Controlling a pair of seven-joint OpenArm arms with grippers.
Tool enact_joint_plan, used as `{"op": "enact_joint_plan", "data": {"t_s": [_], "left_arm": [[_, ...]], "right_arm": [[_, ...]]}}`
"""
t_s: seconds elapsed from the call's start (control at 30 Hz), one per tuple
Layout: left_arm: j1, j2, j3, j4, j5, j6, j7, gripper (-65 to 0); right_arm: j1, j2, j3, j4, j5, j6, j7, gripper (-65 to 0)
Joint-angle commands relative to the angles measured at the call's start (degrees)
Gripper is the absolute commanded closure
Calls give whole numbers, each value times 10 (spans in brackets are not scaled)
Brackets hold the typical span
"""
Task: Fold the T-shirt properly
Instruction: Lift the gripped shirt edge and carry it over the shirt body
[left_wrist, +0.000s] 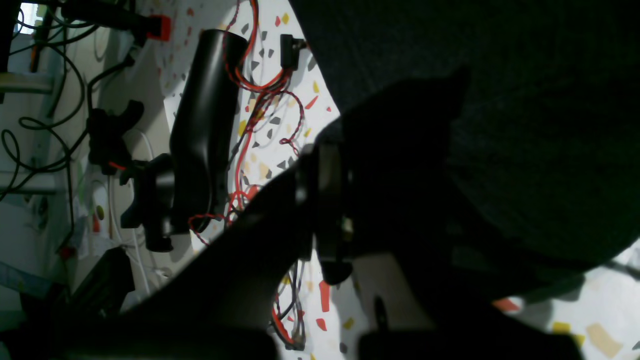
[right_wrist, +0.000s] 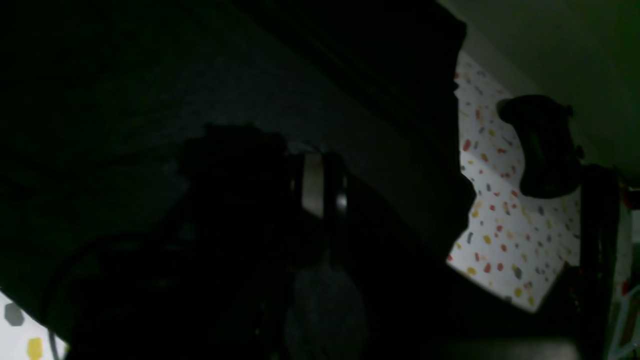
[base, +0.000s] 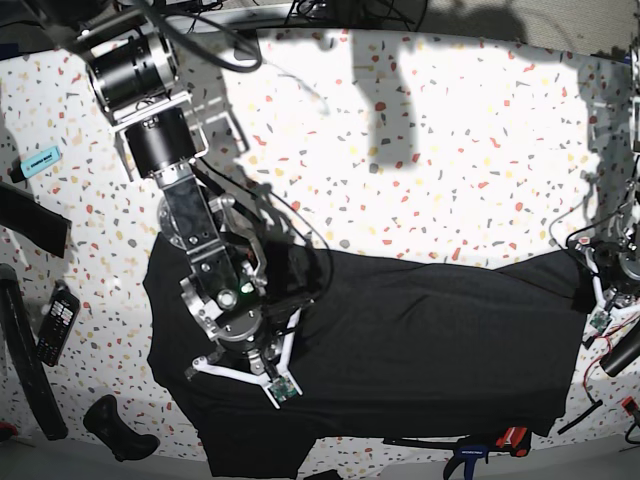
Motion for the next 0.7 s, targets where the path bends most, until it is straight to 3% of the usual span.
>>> {"op": "enact_joint_plan", "data": {"t_s": [0.0,0.07,0.23,0.37,0.5,0.67], "left_arm": [[-17,-13,-6,6,-1,9,-7,0],[-17,-13,-6,6,-1,9,-7,0],[-17,-13,-6,6,-1,9,33,0],[-17,-13,-6,6,-1,9,38,0],[-19,-13,-6,6,-1,9,-16,0],[-26,-12,-6,6,-1,-8,-90,0]], "right_arm": [[19,-1,4,8,-4,-10,14,0],[19,-1,4,8,-4,-19,14,0],[19,-1,6,8,-46,-86,10,0],[19,-1,18,8,-47,-86,6,0],[23,-1,27,8,-46,-83,16,0],[44,0,26,8,19,-21,21,0]]}}
